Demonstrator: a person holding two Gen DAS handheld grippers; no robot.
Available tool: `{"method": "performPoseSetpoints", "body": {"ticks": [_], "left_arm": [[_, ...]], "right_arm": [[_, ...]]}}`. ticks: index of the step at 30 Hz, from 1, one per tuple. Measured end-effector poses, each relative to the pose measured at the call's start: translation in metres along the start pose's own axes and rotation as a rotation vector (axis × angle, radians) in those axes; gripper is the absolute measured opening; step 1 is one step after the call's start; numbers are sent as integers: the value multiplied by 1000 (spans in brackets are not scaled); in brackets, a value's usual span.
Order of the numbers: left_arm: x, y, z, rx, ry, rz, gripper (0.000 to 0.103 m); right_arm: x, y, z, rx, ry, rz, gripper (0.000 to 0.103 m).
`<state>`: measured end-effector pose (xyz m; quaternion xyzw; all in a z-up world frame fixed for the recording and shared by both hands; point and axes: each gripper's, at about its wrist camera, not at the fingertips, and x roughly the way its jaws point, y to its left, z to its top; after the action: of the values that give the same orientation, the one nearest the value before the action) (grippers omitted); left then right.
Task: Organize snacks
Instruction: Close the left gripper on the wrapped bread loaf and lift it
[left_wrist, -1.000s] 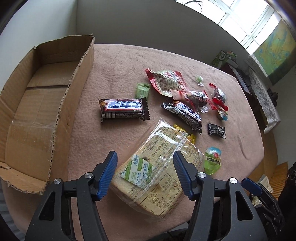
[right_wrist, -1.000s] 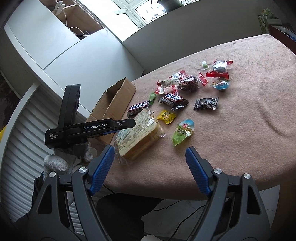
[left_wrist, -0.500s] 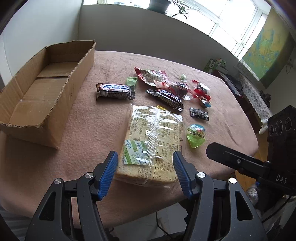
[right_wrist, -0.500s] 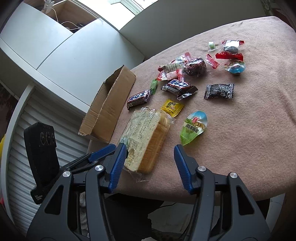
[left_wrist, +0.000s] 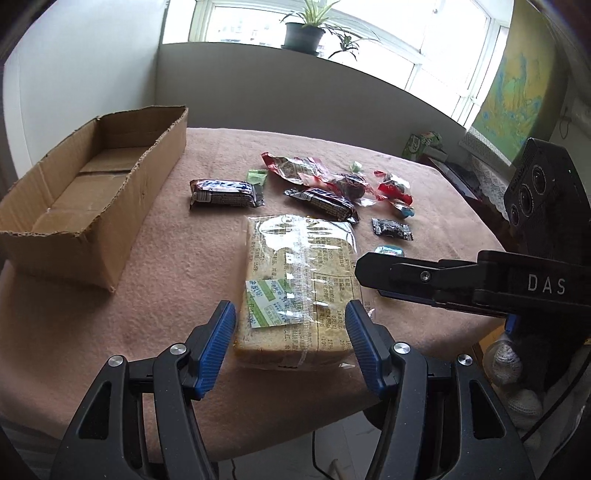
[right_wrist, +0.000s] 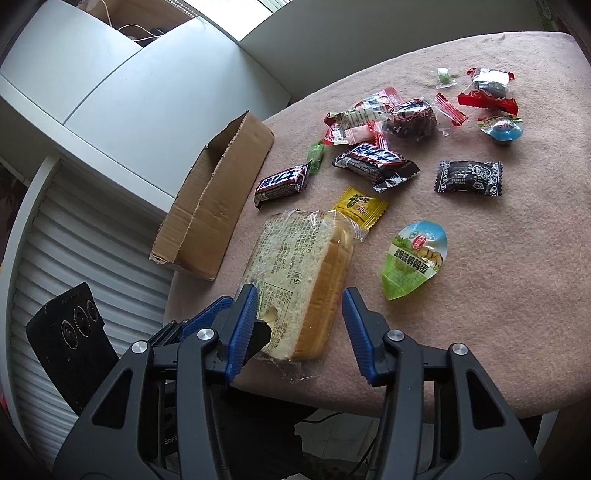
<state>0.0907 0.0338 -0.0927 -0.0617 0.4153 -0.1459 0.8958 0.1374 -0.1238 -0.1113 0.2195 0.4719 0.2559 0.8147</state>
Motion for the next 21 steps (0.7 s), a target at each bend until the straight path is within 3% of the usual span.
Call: {"method": "performPoseSetpoints", "body": {"ticks": [5,10,15,21], "left_arm": [[6,-2,10,94,96,-20,62],[13,2,19,120,166,-81,62],[12,2,18,132,155,-95,57],[5,4,13,72,117,-109,54]], "right_arm": [[9,0,-4,3,16,-13,46],[12,-5,-3,24,22,-11,39],[13,-3,-3,3,26,-16,35],[12,10,-3,-52,12,-62,33]]}}
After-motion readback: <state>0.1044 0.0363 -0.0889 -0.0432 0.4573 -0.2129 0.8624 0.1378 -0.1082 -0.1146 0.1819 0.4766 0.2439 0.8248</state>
